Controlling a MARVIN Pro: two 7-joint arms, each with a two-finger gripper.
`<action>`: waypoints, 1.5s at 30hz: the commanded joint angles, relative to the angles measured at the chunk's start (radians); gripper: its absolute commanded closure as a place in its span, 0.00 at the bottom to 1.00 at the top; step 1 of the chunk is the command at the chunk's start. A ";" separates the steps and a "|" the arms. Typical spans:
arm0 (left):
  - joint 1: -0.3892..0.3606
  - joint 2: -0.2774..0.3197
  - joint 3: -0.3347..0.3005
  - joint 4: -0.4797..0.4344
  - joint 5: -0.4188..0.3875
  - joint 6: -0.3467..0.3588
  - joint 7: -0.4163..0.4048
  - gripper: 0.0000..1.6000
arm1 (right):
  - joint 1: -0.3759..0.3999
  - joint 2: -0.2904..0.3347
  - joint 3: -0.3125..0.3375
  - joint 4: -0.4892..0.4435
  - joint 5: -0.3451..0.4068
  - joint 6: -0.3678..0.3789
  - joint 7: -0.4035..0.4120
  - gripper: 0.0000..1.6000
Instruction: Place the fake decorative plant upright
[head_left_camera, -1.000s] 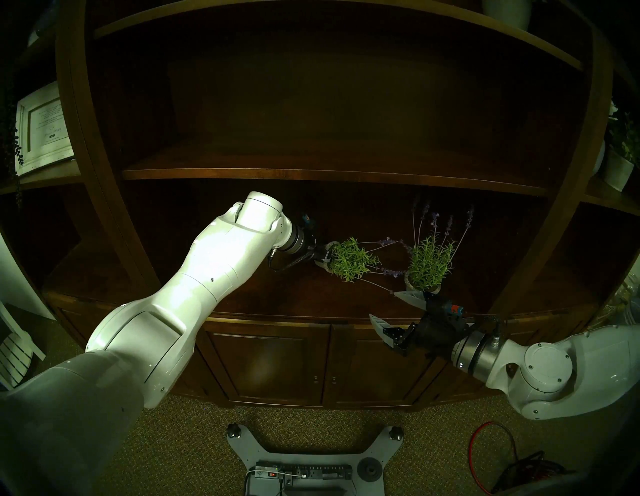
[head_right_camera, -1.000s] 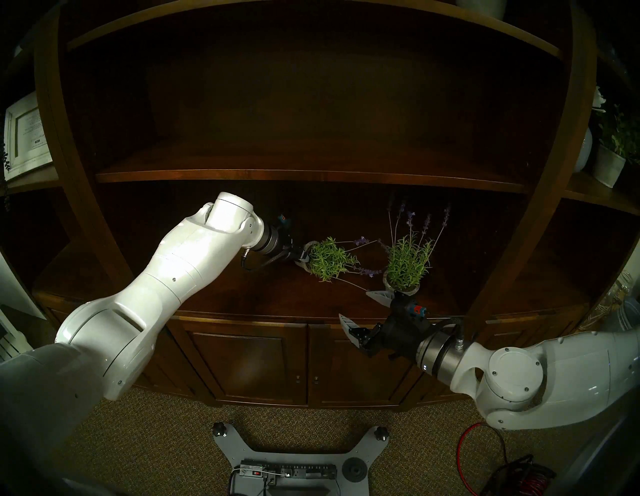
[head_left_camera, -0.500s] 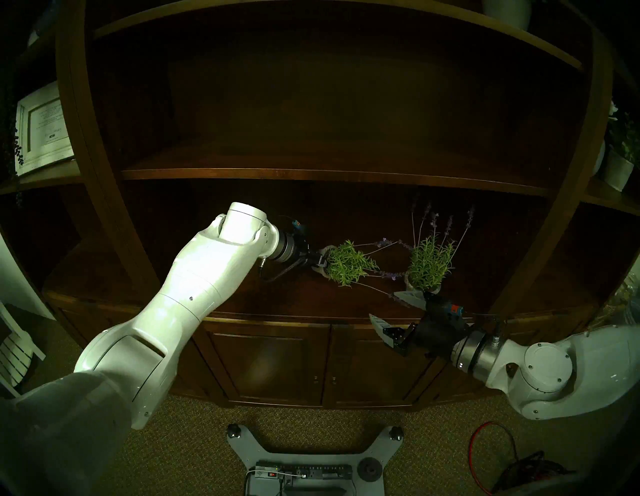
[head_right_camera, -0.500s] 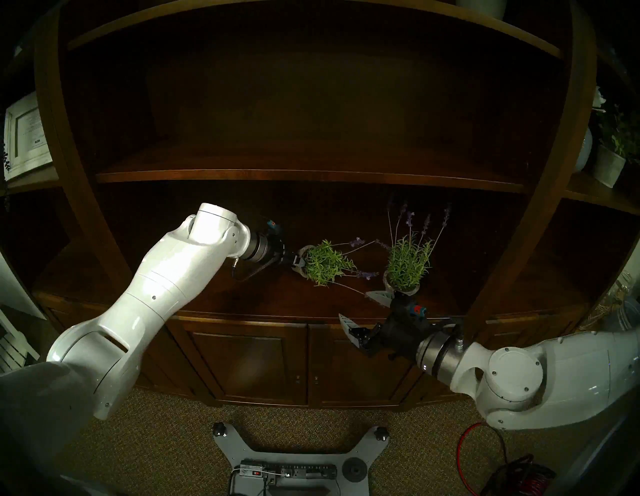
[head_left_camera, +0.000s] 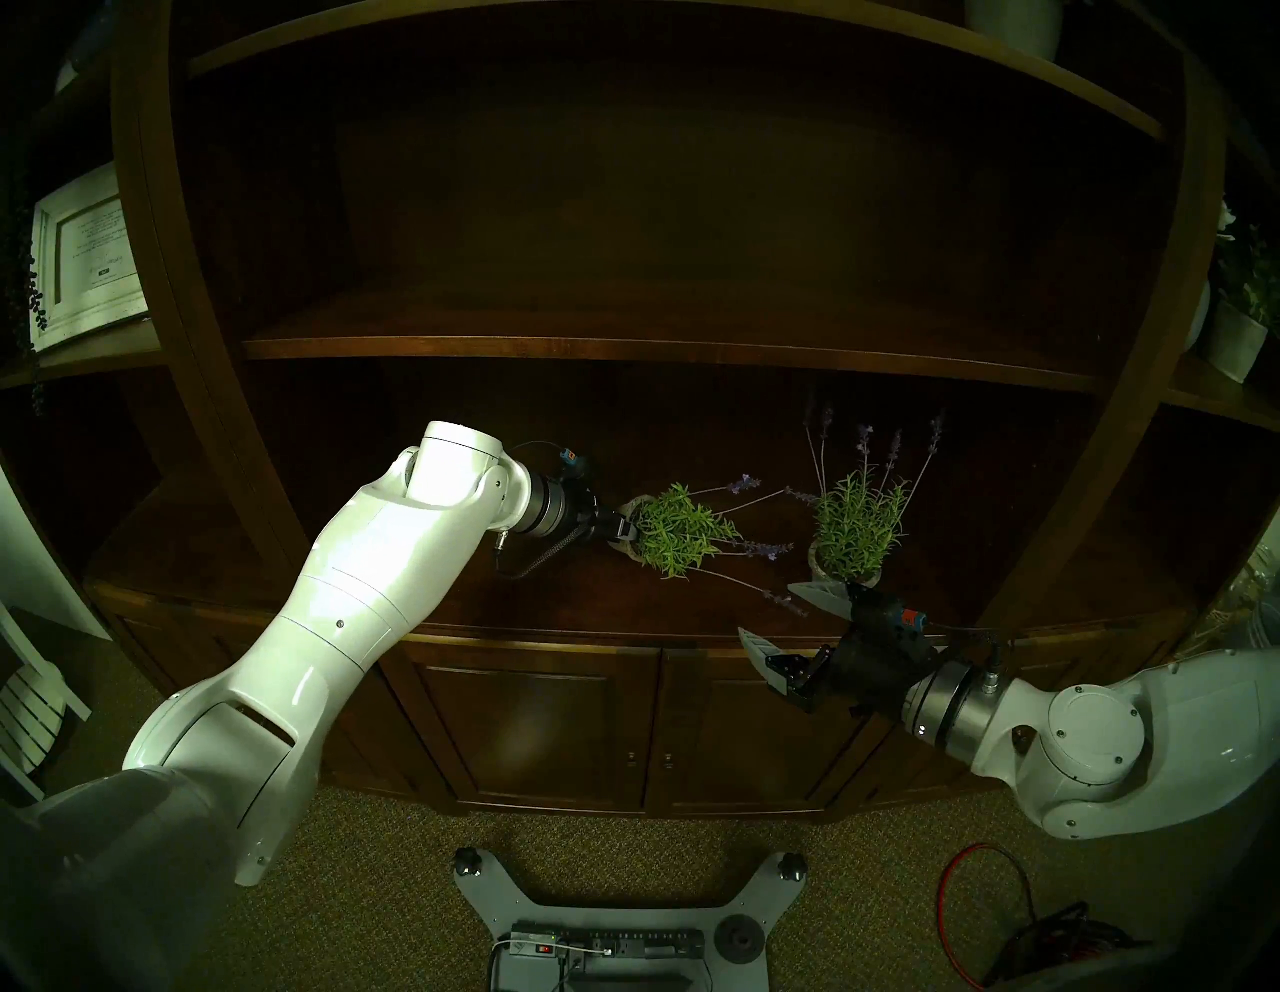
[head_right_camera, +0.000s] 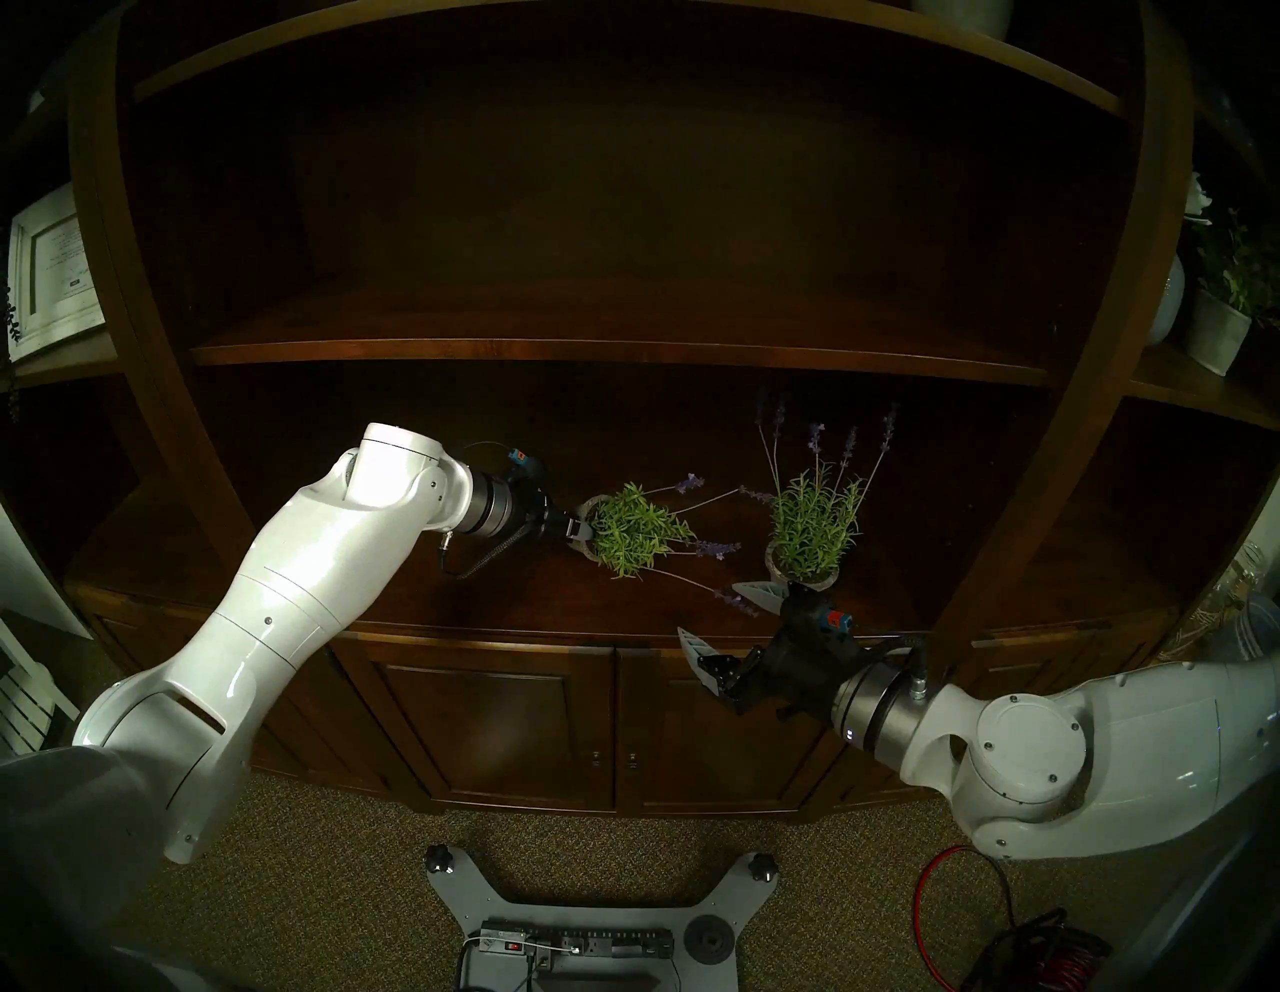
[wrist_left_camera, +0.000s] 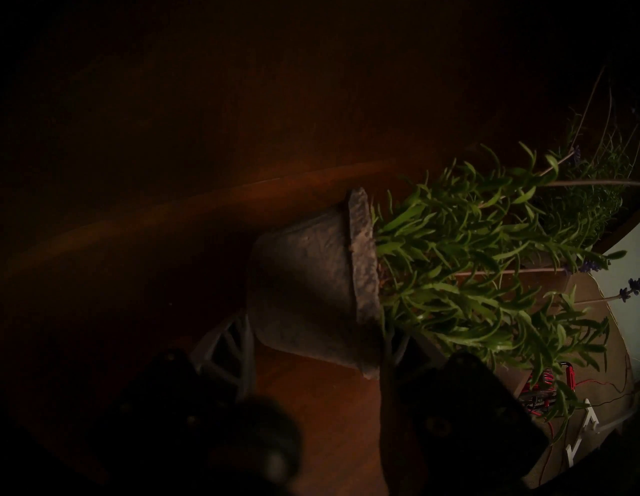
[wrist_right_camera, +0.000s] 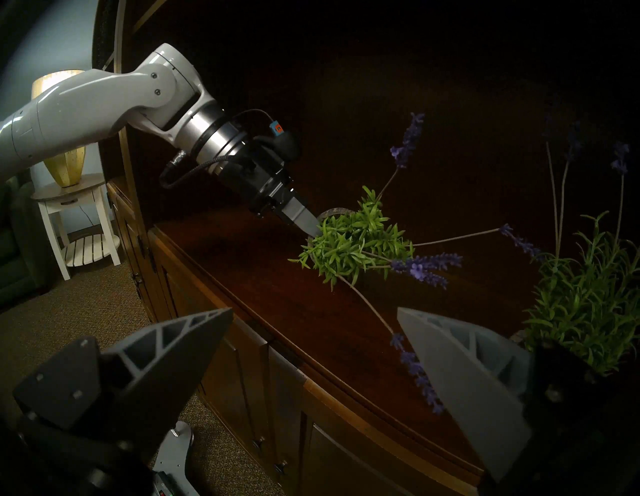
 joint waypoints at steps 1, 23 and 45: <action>-0.026 0.043 0.000 -0.046 -0.066 -0.003 0.034 1.00 | 0.010 0.002 0.019 -0.003 0.000 -0.018 0.001 0.00; -0.009 0.105 0.023 -0.059 -0.377 -0.003 0.084 1.00 | 0.010 0.000 0.018 -0.003 0.001 -0.020 -0.001 0.00; -0.046 0.185 0.160 -0.072 -0.653 -0.003 0.268 0.90 | 0.007 -0.003 0.020 -0.002 0.002 -0.025 -0.002 0.00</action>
